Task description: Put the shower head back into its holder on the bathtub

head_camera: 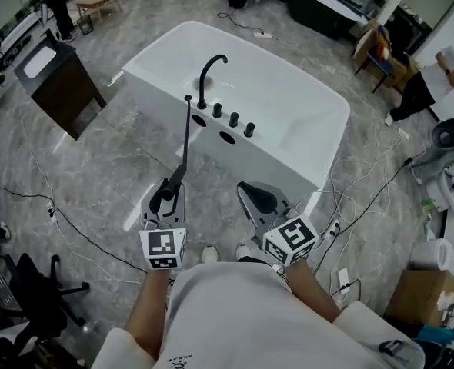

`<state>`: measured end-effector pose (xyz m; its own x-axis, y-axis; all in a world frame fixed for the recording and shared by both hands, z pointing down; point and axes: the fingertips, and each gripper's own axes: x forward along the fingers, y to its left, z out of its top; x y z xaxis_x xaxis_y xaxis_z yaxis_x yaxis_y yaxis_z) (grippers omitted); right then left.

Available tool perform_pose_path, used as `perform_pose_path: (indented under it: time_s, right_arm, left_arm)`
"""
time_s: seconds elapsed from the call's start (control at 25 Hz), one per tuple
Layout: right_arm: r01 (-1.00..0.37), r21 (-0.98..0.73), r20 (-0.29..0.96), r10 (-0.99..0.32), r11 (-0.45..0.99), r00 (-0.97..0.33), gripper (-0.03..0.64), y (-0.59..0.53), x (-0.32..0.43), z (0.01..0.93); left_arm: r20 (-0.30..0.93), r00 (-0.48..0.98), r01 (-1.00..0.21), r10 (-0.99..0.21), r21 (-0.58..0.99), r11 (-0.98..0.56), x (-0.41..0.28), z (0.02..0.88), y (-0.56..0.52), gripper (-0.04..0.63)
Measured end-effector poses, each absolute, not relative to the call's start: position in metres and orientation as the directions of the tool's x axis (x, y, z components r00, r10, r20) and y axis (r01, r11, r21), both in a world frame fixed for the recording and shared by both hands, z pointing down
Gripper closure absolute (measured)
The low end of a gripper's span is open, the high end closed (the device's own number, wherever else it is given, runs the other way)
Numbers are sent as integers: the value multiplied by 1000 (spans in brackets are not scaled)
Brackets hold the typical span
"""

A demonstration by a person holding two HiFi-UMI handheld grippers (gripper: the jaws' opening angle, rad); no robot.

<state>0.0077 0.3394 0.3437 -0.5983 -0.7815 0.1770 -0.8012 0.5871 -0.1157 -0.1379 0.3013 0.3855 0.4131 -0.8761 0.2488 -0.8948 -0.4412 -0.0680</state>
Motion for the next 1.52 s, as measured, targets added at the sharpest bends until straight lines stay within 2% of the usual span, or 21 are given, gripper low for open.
perform_pose_path:
  time_s: [0.52, 1.24, 1.52]
  right_arm:
    - [-804, -93, 196, -781, 587, -592, 597, 330, -25, 344]
    - [-750, -112, 182, -729, 652, -660, 598, 243, -20, 350]
    - [-731, -118, 162, -713, 672, -682, 598, 200, -13, 347]
  left_arm:
    - [234, 433, -888, -870, -54, -457, -166, 383, 295, 453]
    - [228, 424, -891, -877, -71, -449, -146, 371, 241, 453]
    - [190, 423, -894, -886, -75, -443, -133, 348, 204, 453]
